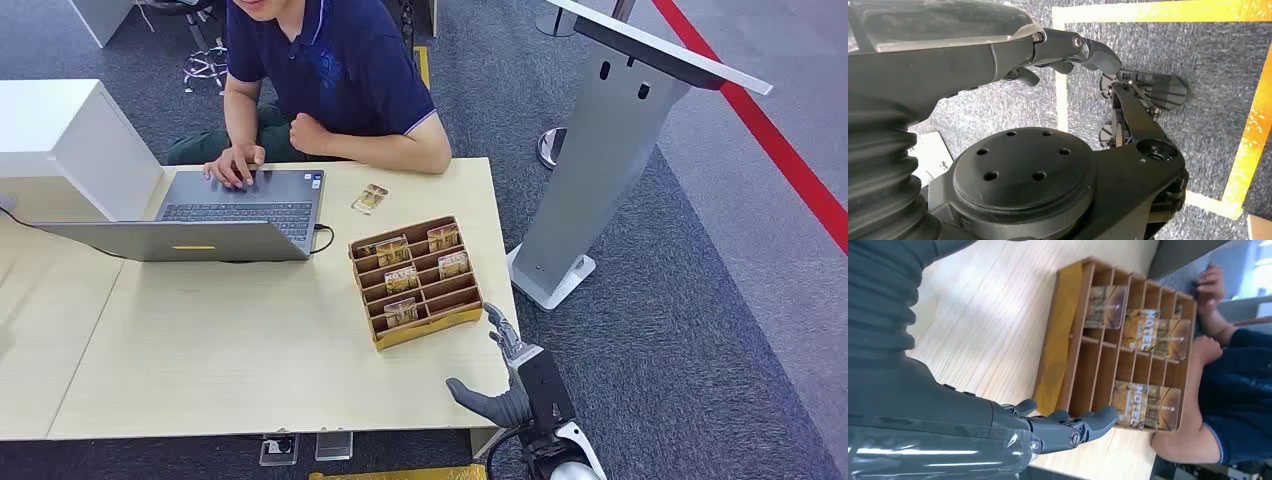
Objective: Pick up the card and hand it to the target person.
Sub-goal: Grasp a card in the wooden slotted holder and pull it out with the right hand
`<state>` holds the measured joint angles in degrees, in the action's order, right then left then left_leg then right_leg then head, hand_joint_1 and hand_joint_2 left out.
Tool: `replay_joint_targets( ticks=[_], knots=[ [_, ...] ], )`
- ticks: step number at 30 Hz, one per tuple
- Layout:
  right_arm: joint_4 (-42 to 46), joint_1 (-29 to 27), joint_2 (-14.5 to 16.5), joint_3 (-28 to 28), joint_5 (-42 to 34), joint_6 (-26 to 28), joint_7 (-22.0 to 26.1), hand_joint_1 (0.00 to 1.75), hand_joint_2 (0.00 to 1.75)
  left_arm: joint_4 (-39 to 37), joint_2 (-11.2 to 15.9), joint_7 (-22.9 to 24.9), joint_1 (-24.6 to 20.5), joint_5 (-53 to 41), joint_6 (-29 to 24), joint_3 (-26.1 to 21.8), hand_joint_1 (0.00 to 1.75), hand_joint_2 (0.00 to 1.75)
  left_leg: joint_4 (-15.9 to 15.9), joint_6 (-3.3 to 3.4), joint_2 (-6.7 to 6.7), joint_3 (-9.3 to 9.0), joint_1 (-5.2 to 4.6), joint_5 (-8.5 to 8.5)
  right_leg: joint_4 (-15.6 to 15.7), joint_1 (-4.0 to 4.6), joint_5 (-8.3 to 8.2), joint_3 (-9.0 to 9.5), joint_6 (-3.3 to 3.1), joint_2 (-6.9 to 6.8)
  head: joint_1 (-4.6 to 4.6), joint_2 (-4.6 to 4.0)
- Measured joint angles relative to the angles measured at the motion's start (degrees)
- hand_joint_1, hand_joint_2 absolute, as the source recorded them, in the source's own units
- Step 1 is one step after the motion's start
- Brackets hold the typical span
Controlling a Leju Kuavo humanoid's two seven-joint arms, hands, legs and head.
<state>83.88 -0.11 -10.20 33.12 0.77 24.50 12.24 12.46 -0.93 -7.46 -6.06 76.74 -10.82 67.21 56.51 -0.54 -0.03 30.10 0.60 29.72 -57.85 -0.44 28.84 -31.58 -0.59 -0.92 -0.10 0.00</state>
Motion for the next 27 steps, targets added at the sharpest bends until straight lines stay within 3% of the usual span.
replay_joint_targets(
  ticks=[5,17,20,24,27],
  knots=[
    [0.1,1.8,0.5,0.4,8.0,1.2,-5.3,0.00,1.75,0.0,0.0,0.0,0.0,-0.4,0.1,0.0,0.00,1.75,0.0,0.00,0.00,-0.01,0.00,-0.01,0.0,0.00,0.00,0.01,0.00,0.00,-0.03,0.00],
    [0.2,8.2,3.8,3.3,43.1,-0.6,-29.2,0.02,1.75,0.0,-0.1,0.3,-0.2,-1.0,0.2,0.0,0.00,1.75,0.0,0.00,0.00,-0.01,0.00,-0.01,0.0,0.00,0.00,0.01,0.00,0.00,-0.02,0.00],
    [0.1,9.9,4.7,4.3,50.7,-2.2,-34.3,0.21,1.75,0.0,-0.2,0.8,-0.3,-1.4,0.3,0.0,0.00,1.75,0.0,0.00,0.00,-0.01,0.00,-0.01,0.0,0.00,0.00,0.02,0.00,0.00,-0.02,0.00],
    [-0.4,12.0,6.0,5.7,55.4,-3.6,-37.4,0.56,1.75,0.0,-0.3,1.3,-0.6,-1.8,0.4,0.0,0.00,1.75,0.0,-0.01,0.00,-0.01,0.00,-0.02,0.0,0.00,0.00,0.02,0.00,0.00,-0.01,0.00],
    [-1.0,13.4,6.8,6.6,57.2,-4.5,-38.7,0.66,1.75,0.0,-0.4,1.5,-0.7,-1.9,0.5,0.0,0.00,1.75,0.0,-0.01,0.00,0.00,0.00,-0.02,0.0,0.00,0.00,0.01,0.00,0.00,-0.01,0.00]
  ],
)
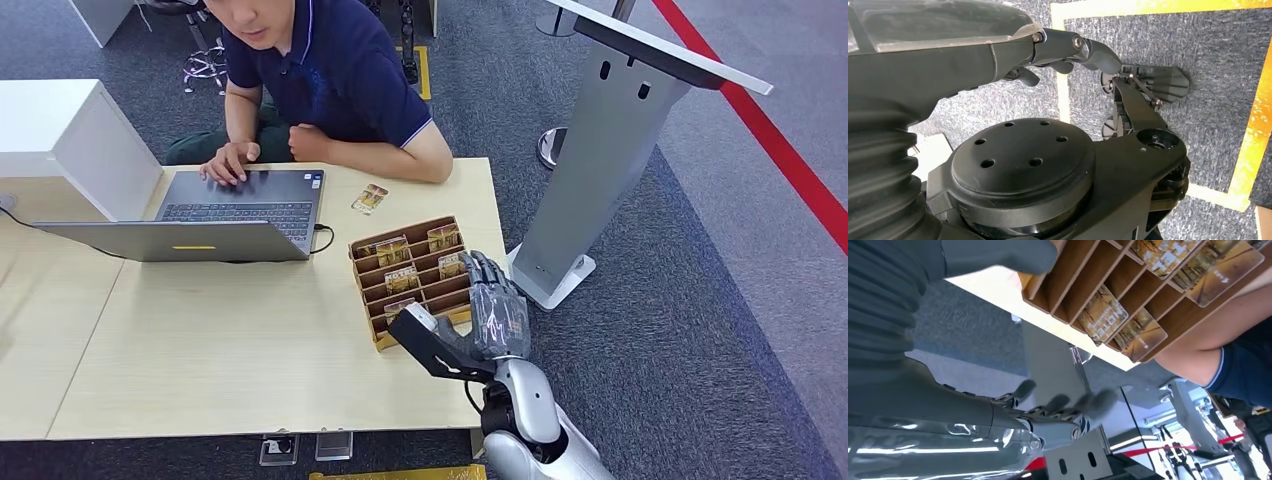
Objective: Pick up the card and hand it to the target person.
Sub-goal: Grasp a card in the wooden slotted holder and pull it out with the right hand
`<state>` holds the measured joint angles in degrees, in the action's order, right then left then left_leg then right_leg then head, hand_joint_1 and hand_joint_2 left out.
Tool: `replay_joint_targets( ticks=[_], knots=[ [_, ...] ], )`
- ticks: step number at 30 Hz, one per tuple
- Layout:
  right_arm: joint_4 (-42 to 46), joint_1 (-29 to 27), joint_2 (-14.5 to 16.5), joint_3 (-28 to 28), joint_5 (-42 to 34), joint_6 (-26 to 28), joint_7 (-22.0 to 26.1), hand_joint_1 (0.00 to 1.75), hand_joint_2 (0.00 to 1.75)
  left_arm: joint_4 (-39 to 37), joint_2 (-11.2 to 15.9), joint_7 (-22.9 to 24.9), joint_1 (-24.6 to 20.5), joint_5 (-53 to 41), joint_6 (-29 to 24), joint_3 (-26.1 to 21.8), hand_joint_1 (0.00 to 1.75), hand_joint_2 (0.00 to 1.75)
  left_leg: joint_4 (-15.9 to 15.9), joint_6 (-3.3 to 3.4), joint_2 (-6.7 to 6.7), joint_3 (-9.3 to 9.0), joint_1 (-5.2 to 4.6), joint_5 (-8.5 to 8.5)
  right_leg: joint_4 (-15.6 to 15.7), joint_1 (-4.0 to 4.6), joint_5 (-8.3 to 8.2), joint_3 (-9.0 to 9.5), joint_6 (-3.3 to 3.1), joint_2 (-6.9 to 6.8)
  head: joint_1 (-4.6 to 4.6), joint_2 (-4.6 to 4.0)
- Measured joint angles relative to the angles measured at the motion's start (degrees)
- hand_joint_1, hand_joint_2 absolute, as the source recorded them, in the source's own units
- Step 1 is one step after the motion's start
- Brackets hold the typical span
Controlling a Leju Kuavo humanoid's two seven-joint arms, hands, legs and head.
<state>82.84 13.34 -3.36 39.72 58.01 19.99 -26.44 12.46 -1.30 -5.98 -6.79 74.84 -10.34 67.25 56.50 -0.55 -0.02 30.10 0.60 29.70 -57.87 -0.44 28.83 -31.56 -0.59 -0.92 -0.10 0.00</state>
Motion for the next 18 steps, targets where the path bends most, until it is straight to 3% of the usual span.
replay_joint_targets(
  ticks=[18],
  knots=[
    [-13.4,12.6,7.1,7.5,2.0,-3.9,-1.6,0.66,1.75,0.0,-0.4,1.6,-0.8,-0.8,-0.4,0.1,0.00,1.75,0.0,0.00,0.01,0.01,0.00,-0.01,0.0,0.00,0.00,-0.01,0.00,0.00,0.03,0.00]
  ],
)
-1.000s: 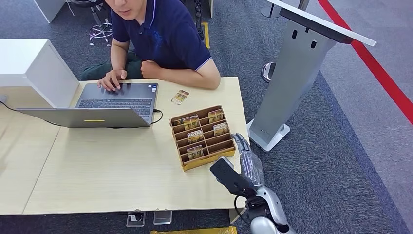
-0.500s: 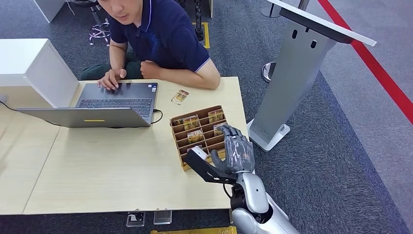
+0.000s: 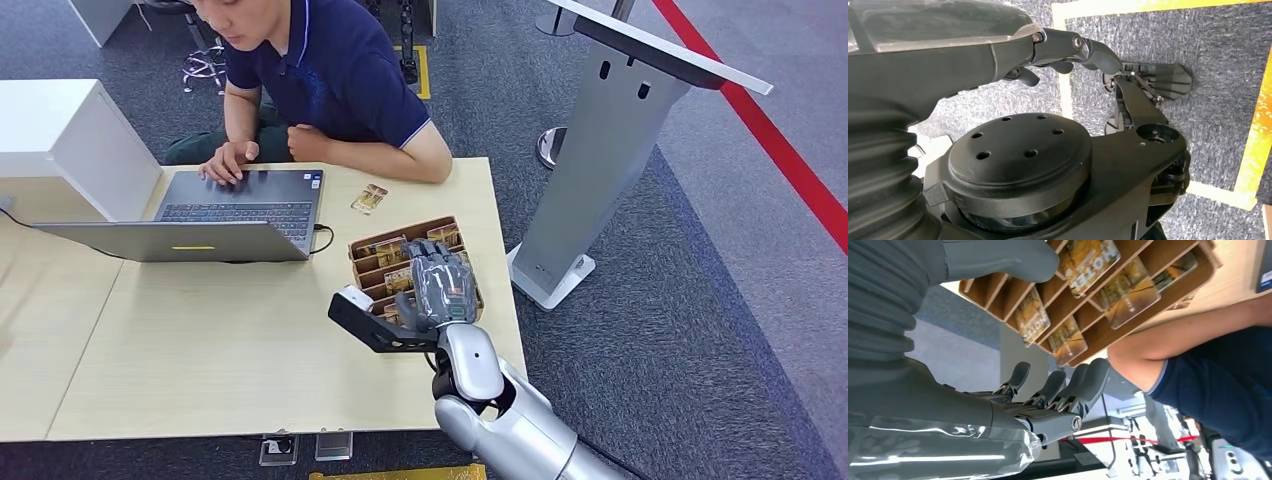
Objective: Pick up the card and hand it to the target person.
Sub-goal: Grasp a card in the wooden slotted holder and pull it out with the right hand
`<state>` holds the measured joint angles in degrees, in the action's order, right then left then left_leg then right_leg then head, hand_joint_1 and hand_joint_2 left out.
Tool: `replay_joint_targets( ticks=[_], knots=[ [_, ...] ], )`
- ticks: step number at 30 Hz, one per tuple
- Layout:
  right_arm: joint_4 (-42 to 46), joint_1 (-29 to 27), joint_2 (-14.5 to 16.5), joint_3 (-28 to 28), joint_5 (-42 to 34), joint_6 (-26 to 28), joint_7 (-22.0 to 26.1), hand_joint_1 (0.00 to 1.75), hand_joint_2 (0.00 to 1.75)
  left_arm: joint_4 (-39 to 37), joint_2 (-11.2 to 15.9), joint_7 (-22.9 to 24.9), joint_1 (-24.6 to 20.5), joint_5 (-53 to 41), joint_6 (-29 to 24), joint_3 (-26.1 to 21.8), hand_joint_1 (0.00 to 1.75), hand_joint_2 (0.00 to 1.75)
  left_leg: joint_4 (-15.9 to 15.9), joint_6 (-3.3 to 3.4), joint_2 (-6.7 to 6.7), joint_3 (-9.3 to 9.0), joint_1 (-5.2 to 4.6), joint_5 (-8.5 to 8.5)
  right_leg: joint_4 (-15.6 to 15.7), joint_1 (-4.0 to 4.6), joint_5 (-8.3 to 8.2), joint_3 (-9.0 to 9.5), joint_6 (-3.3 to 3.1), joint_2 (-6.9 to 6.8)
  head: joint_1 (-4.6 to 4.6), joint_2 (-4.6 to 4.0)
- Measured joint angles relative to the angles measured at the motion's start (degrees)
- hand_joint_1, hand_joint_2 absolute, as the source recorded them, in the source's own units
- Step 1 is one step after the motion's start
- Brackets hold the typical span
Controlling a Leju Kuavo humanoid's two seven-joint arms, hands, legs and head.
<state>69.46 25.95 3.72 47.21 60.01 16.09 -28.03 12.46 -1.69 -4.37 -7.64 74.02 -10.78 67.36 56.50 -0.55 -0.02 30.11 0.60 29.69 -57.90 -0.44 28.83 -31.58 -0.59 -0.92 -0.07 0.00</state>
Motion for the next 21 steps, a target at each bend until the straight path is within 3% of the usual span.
replay_joint_targets(
  ticks=[6,21],
  knots=[
    [-4.4,1.9,1.8,1.6,-0.6,0.3,0.2,0.88,1.75,0.0,0.0,-0.1,0.0,0.4,-0.1,0.0,0.00,1.75,0.0,0.00,0.00,0.00,0.00,0.00,0.0,0.00,0.00,0.00,0.00,-0.01,-0.01,0.00],
    [-11.0,2.6,3.3,3.5,-0.4,5.3,-3.1,0.82,1.75,0.0,-0.1,-0.2,0.3,1.0,-0.7,0.0,0.00,1.75,0.0,0.00,0.00,-0.01,0.00,0.00,0.0,0.00,0.00,0.00,0.00,0.00,-0.02,0.00]
  ],
)
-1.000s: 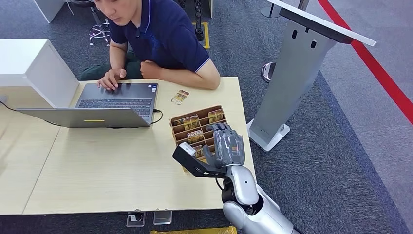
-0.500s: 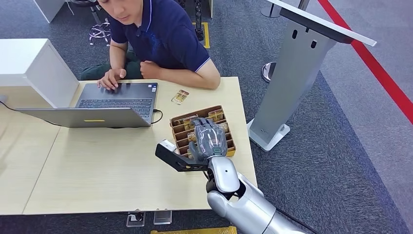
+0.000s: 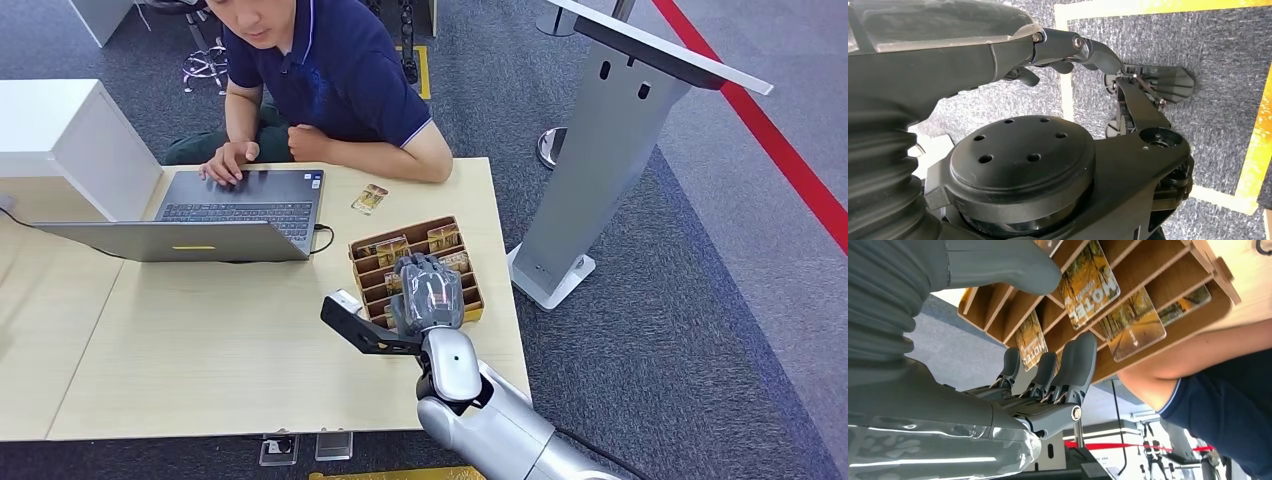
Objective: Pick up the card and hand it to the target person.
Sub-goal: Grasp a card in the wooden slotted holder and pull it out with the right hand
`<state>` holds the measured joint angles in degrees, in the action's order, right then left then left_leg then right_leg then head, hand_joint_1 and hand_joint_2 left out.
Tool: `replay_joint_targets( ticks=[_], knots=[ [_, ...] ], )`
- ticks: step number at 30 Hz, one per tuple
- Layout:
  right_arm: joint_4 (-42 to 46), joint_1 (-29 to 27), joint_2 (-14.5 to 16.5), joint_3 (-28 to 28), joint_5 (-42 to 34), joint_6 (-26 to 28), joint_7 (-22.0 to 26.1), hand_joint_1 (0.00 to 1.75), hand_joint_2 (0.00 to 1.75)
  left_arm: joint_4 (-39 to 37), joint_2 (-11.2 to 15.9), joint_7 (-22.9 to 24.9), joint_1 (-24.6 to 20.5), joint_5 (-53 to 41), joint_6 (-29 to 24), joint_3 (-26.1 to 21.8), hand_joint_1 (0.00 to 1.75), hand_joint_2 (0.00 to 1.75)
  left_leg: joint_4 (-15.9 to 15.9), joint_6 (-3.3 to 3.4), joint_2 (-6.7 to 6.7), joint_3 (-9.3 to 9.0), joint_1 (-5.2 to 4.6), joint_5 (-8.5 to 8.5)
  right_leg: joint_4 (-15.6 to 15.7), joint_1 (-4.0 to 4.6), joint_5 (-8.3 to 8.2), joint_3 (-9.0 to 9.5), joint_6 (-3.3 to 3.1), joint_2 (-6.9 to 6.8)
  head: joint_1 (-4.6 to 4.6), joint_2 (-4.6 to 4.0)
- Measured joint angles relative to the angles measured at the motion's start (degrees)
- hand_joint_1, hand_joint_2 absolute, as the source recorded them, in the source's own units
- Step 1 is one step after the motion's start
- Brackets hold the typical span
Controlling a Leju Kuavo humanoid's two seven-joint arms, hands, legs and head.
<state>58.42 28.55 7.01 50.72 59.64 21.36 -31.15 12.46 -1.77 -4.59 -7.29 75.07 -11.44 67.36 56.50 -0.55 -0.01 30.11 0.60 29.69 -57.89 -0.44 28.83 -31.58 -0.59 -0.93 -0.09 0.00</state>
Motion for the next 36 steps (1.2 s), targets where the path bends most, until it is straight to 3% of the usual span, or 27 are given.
replay_joint_targets(
  ticks=[28,36],
  knots=[
    [-5.4,-0.1,0.6,2.6,-3.4,0.1,0.4,0.96,1.75,0.0,0.0,0.0,0.6,0.4,-0.2,0.0,0.00,1.75,0.0,0.00,0.00,0.00,0.00,0.00,0.0,0.00,0.00,0.00,0.00,0.00,-0.03,0.00],
    [-5.9,-0.1,0.8,2.8,-3.8,0.0,0.9,0.88,1.75,0.0,0.0,0.0,0.7,0.8,-0.2,0.0,0.00,1.75,0.0,0.00,0.00,0.00,0.00,0.00,0.0,0.00,0.00,0.00,0.00,0.00,-0.03,0.00]
  ],
)
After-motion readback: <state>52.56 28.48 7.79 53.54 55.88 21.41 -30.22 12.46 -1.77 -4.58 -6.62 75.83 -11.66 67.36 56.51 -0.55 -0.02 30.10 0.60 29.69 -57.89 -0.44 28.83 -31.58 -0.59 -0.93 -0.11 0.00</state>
